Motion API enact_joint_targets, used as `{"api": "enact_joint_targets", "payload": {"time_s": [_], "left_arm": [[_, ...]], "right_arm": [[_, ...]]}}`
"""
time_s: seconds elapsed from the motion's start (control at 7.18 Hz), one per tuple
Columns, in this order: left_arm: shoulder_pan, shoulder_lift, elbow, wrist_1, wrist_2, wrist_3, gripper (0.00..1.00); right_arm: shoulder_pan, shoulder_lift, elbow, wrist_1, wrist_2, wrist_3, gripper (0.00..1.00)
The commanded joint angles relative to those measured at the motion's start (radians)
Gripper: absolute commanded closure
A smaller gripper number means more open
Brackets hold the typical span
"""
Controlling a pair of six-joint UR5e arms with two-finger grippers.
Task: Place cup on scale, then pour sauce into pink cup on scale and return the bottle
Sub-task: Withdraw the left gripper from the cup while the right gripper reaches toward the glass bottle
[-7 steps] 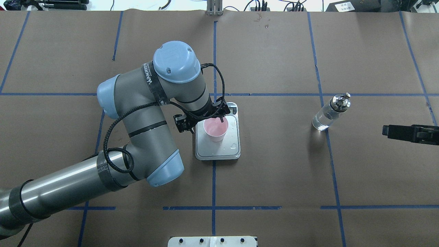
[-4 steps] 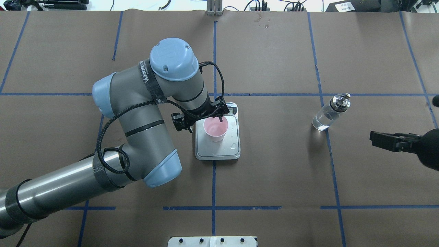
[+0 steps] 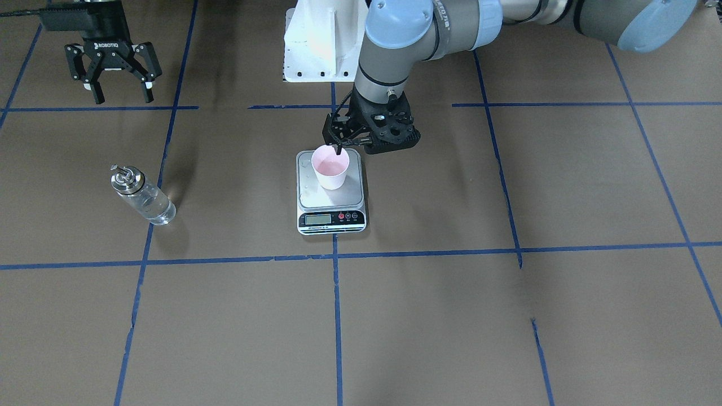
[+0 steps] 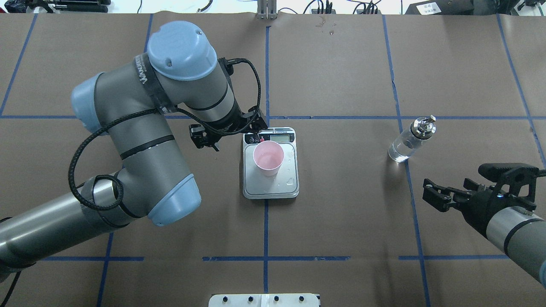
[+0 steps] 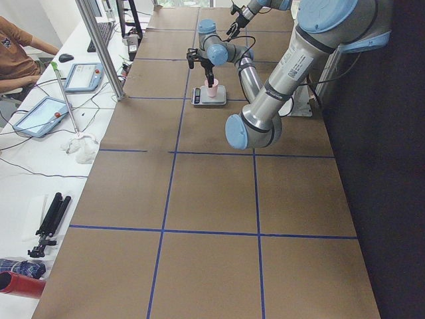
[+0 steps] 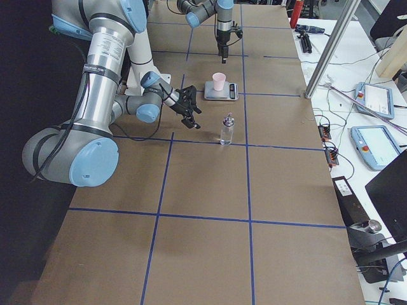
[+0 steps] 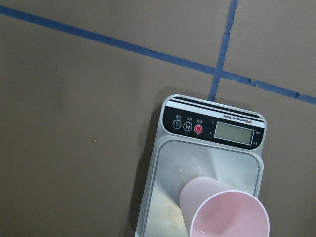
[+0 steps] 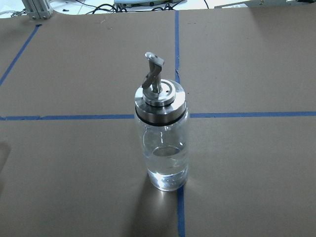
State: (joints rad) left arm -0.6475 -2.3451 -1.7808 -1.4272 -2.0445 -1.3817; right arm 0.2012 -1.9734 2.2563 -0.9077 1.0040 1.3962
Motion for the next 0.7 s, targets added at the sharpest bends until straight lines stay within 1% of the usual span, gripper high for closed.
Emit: {"api": "enact_joint_targets", "payload": {"time_s": [0.0,0.14,0.28,0.42,0.56], "left_arm": [[-0.040,0.039,-0.083,0.077,0.001,0.091,0.00],[-0.046,0.093,-0.116,0.076,0.007,0.155,0.00],[-0.073,0.134,-0.138,0.076,0.007,0.214,0.00],[-0.102,0.167,-0.163,0.077,0.007,0.267,0.00],[-0.132,0.225,-0.201,0.076,0.009,0.309,0.00]], "right_arm": [[-0.026,-0.001,-0.137,0.160,-0.120,-0.061,0.00],[-0.026,0.008,-0.167,0.161,-0.199,-0.116,0.00],[-0.028,0.014,-0.190,0.164,-0.231,-0.123,0.00],[-0.029,0.062,-0.229,0.165,-0.266,-0.120,0.00],[-0.029,0.126,-0.288,0.174,-0.303,-0.120,0.00]]}}
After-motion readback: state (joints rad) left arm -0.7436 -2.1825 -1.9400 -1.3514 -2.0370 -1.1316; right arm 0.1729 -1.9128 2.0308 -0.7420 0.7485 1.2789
